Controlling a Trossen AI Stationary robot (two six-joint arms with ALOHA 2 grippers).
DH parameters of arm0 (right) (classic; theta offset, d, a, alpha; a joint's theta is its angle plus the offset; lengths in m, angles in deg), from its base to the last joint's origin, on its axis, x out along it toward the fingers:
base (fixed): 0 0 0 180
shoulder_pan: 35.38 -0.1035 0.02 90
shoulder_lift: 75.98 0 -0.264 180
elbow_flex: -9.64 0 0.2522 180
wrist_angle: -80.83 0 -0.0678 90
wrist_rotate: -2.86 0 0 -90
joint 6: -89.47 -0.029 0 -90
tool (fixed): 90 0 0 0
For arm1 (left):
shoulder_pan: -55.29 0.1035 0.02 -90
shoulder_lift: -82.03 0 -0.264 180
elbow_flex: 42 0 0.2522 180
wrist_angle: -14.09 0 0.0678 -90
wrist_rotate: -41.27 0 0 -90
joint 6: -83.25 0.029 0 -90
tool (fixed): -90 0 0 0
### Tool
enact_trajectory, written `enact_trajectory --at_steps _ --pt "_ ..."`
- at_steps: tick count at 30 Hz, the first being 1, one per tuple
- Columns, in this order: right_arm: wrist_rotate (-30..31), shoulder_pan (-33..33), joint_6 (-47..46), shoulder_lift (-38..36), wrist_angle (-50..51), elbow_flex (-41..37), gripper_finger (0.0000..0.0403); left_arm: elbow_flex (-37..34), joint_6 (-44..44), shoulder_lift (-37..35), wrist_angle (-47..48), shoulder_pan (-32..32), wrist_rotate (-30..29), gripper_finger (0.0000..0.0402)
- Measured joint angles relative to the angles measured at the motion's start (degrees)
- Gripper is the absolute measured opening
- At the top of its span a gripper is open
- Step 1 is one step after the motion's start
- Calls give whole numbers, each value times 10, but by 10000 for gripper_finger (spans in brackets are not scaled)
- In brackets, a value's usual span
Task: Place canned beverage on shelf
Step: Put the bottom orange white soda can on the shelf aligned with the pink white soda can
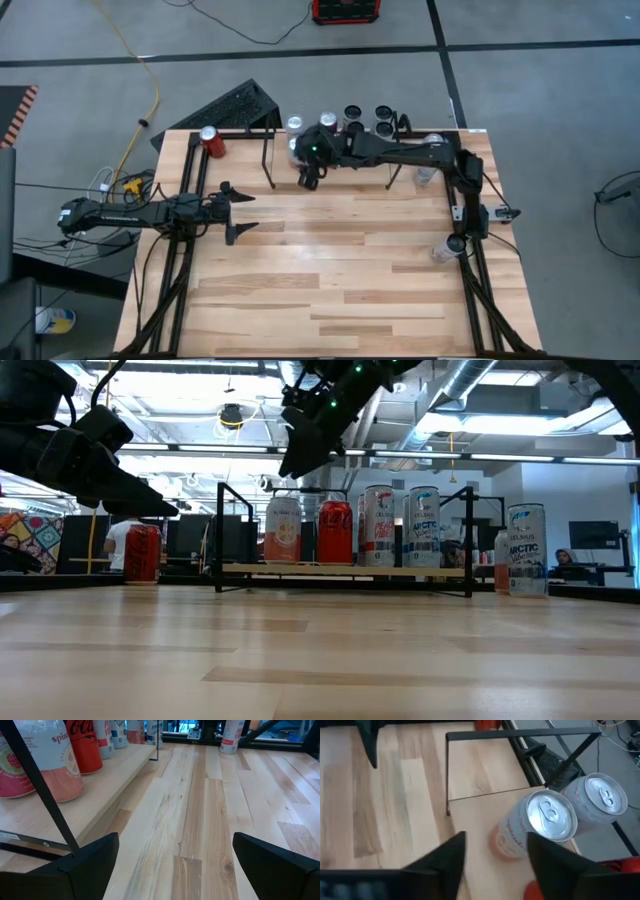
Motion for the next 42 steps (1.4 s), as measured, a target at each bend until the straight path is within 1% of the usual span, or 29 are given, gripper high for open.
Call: enact_trajectory --at_steps 3,6,7,8,13,17,20,22,25,26,31,42 --pt "3 0 11 11 0 -5 164 0 0 0 0 0 0 377" --pt "6 7 19 21 24 -9 68 0 0 0 0 0 0 377" --pt "6 10 25 24 14 -9 36 0 0 0 0 0 0 377" --pt "6 12 28 27 7 -6 21 0 0 0 0 0 0 377" --pt "6 21 30 30 4 -7 27 0 0 0 0 0 0 377" --pt "6 24 30 30 -2 -7 16 0 0 0 0 0 0 377" --pt "-2 28 30 30 -2 -7 16 0 0 0 0 0 0 377" --pt "-8 27 30 44 -17 -5 16 0 0 0 0 0 0 377" --pt "-11 31 33 59 -7 -9 16 0 0 0 0 0 0 377" --pt "-11 29 38 67 -29 -8 16 0 0 0 0 0 0 377" --pt "-13 30 41 71 -48 -7 16 0 0 3 0 0 0 377" --pt "-13 35 54 70 -17 -7 16 0 0 6 0 0 0 377"
